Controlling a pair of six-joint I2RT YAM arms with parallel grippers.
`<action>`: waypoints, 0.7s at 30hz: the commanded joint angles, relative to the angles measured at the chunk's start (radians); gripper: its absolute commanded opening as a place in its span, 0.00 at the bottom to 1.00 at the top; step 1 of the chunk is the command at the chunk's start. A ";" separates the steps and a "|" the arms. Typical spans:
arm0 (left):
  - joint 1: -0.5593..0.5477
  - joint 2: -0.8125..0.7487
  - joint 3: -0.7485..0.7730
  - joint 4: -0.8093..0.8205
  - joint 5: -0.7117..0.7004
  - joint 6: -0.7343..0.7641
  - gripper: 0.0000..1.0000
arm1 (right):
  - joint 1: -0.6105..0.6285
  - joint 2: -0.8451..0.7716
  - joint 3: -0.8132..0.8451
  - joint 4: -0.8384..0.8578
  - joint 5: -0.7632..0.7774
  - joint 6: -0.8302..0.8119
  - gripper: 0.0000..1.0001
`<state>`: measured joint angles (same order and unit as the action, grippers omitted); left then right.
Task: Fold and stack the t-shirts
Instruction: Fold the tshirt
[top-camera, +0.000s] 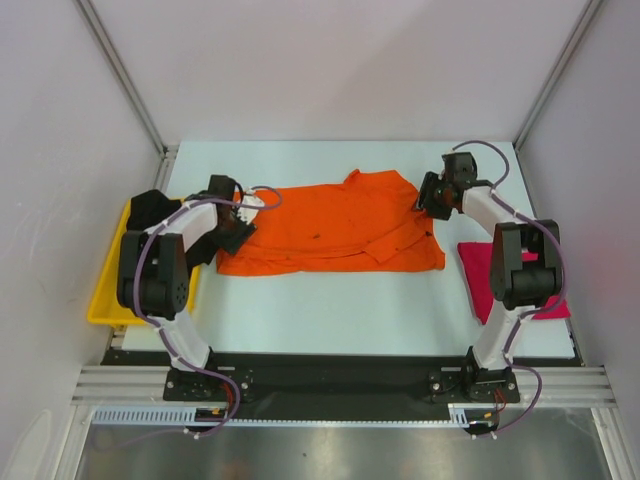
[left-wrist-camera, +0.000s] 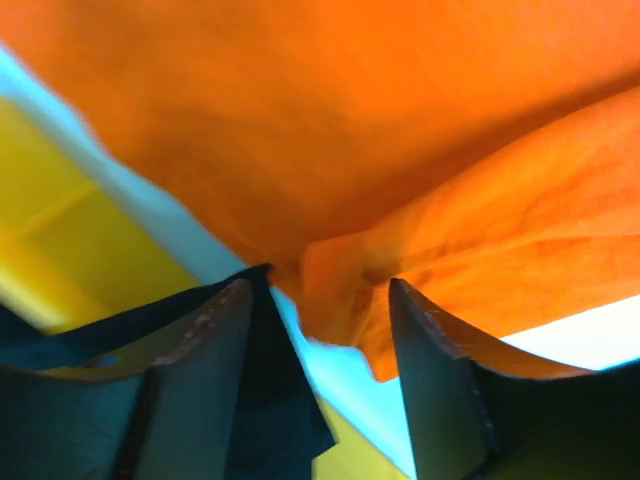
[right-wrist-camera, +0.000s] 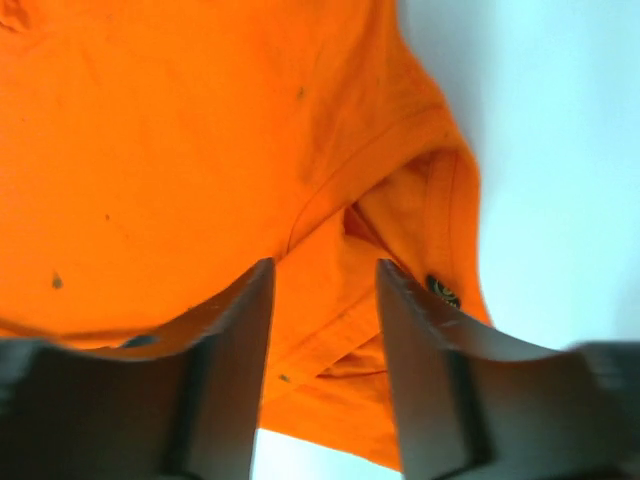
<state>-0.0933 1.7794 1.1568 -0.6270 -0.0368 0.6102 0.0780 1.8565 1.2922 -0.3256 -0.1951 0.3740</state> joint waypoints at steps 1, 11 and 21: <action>0.010 -0.066 0.099 0.024 -0.018 -0.079 0.65 | 0.023 -0.017 0.123 -0.096 0.110 -0.056 0.55; -0.095 -0.325 -0.161 0.020 0.058 0.086 0.49 | 0.020 -0.282 -0.211 -0.256 0.229 0.025 0.54; -0.117 -0.244 -0.318 0.213 -0.116 0.241 0.59 | 0.023 -0.244 -0.314 -0.164 0.177 0.059 0.54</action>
<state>-0.2138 1.5036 0.8463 -0.5278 -0.0757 0.7811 0.0986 1.5887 0.9829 -0.5446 0.0086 0.4103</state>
